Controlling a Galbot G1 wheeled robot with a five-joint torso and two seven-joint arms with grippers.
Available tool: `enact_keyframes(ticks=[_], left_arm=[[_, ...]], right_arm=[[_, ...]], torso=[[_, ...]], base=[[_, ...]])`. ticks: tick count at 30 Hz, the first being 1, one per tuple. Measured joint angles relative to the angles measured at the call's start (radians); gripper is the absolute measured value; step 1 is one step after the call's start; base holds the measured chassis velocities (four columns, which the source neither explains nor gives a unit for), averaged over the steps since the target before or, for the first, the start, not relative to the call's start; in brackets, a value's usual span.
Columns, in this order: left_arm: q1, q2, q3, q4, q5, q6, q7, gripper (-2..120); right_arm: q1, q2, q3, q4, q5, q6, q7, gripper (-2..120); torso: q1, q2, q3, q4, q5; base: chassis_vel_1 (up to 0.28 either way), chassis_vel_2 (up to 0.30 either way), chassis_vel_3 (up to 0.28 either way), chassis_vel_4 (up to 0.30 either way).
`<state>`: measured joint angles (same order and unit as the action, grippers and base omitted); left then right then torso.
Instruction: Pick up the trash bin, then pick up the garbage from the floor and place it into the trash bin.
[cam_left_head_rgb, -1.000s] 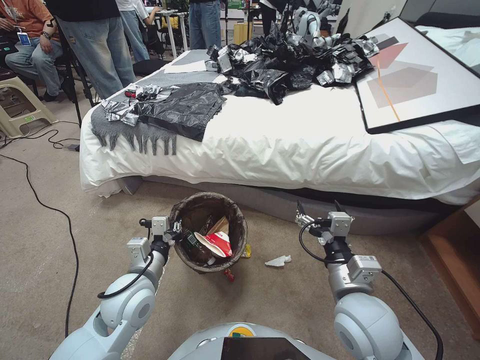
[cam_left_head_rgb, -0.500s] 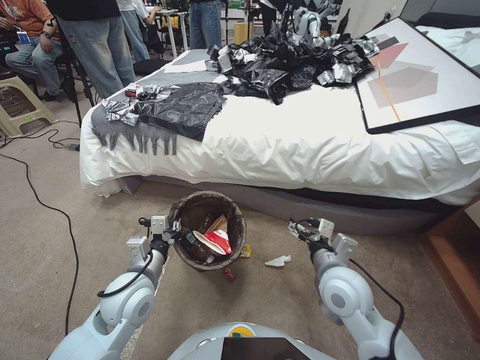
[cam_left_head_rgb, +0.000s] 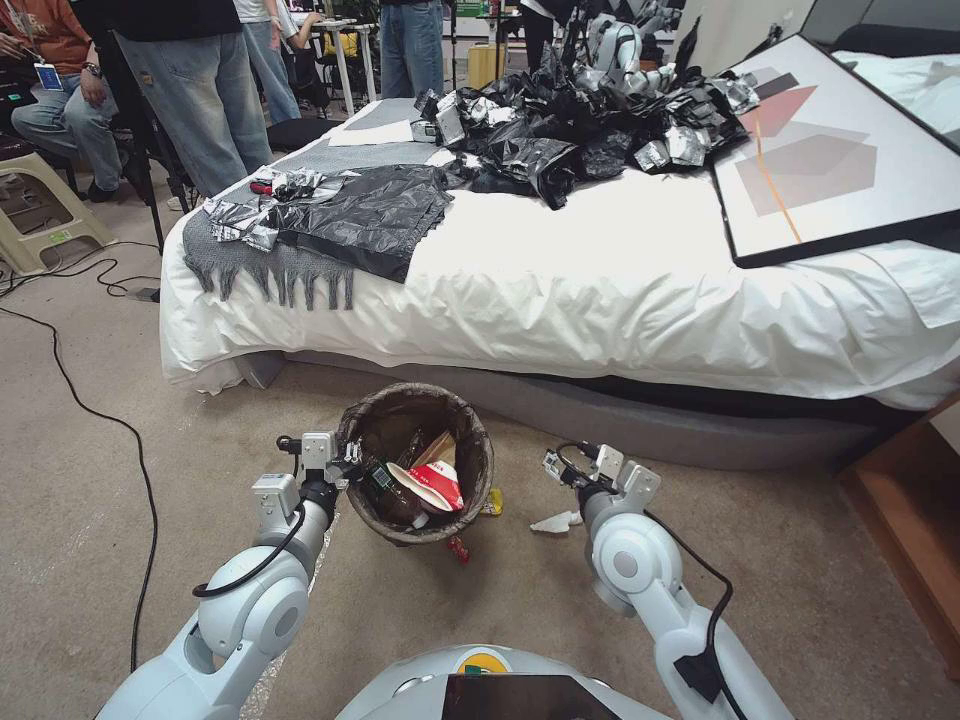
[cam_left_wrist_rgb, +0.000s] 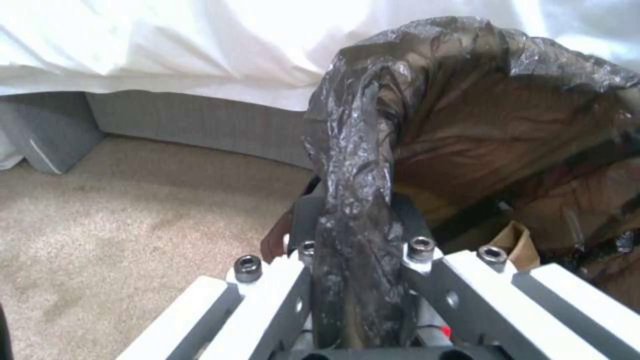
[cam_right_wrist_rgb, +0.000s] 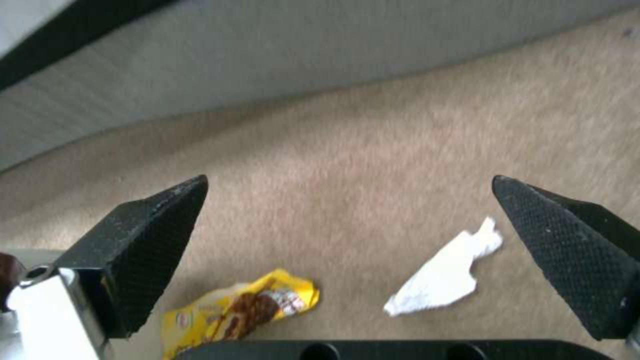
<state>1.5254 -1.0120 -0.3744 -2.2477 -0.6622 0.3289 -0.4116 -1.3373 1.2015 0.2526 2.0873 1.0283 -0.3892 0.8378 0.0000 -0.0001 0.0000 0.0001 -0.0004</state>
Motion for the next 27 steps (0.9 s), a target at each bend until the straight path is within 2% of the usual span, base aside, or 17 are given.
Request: enact_keyframes(ticks=[9,14,27], left_arm=[[0.003,-0.002,0.0,-0.002,0.004,0.0,0.0,5],[0.003,-0.006,0.001,-0.002,0.009,0.0,0.0,5],[-0.005,-0.007,0.001,0.008,0.009,-0.001,0.002,5]], right_arm=[[0.028,0.035,-0.032,-0.043,0.016,-0.001,0.023,100],[0.068,0.069,-0.056,-0.136,0.079,0.0,0.068,100],[0.173,0.132,-0.054,-0.401,0.048,0.034,0.059,100]], torso=[[0.0,0.0,0.0,-0.0001,0.0003],[0.0,0.0,0.0,0.0,0.0003],[0.0,0.0,0.0,-0.0001,0.0003]], base=[[0.0,0.0,0.0,0.0],[0.0,0.0,0.0,0.0],[0.0,0.0,0.0,0.0]])
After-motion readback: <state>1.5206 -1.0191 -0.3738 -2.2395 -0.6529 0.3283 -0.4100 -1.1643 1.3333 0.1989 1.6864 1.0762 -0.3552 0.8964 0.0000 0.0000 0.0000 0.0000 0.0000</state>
